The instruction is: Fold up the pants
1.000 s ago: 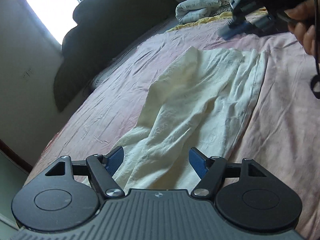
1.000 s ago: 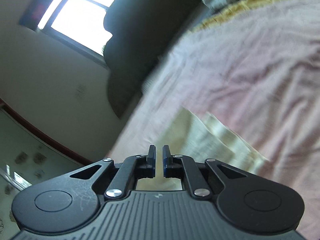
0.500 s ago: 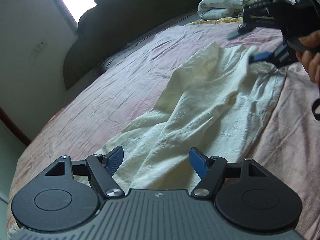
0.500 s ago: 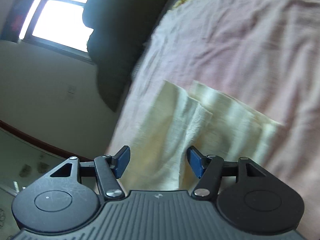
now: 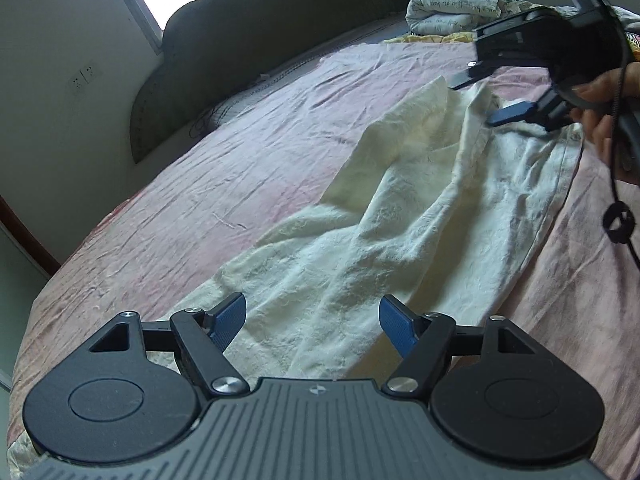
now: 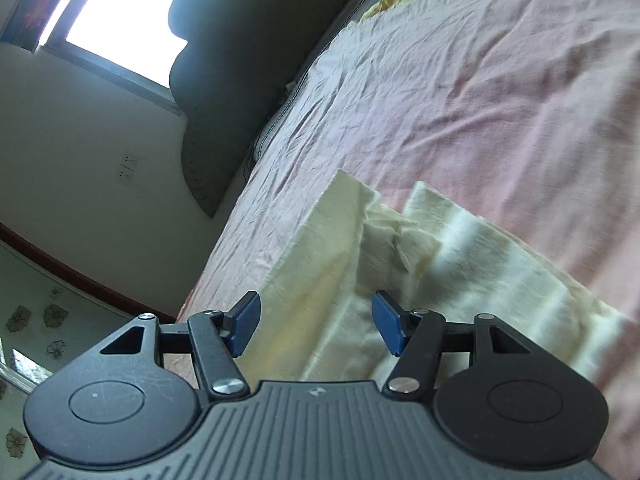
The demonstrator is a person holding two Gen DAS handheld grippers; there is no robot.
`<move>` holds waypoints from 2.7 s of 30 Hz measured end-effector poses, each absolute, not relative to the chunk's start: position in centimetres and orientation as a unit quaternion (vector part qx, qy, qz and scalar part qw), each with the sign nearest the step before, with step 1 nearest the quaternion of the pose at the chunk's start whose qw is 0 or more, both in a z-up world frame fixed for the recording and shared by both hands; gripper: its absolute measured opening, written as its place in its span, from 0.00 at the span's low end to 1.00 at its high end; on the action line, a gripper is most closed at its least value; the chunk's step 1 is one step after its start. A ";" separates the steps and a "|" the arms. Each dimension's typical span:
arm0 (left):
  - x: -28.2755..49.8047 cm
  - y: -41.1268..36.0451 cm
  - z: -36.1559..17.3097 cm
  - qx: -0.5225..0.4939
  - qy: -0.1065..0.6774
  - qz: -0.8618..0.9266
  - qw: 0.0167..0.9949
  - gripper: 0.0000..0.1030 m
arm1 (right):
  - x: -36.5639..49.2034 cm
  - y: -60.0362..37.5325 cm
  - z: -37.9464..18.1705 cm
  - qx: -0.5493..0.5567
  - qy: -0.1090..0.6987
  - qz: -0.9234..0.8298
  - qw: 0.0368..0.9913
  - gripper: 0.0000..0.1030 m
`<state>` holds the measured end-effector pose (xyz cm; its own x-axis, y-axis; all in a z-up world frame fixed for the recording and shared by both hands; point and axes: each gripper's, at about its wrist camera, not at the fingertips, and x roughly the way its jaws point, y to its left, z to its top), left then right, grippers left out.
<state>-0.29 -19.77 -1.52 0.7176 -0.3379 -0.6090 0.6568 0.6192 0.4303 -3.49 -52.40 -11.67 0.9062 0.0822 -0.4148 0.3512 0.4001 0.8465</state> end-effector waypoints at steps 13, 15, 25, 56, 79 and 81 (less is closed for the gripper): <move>-1.0 -17.9 -1.2 0.318 0.239 -0.301 0.866 0.75 | -3.4 -52.5 -13.7 0.540 0.194 -0.096 0.814 0.08; -1.5 -17.5 -1.4 0.337 0.232 -0.313 0.857 0.75 | -4.1 -52.5 -13.9 0.552 0.183 -0.091 0.808 0.07; -3.2 -19.0 -3.0 0.380 0.194 -0.304 0.852 0.64 | -5.1 -53.4 -5.5 0.583 0.077 0.017 0.809 0.05; -3.5 -18.3 -4.9 0.378 0.233 -0.333 0.832 0.11 | -14.2 -54.1 -14.6 0.568 0.183 -0.116 0.794 0.06; 1.6 -15.2 0.7 0.216 0.345 -0.313 0.858 0.75 | 3.7 -48.3 -8.8 0.077 0.405 -0.070 0.908 0.62; 2.5 -14.4 0.6 0.200 0.363 -0.302 0.859 0.75 | 3.9 -49.6 -8.5 0.133 0.383 -0.078 0.911 0.62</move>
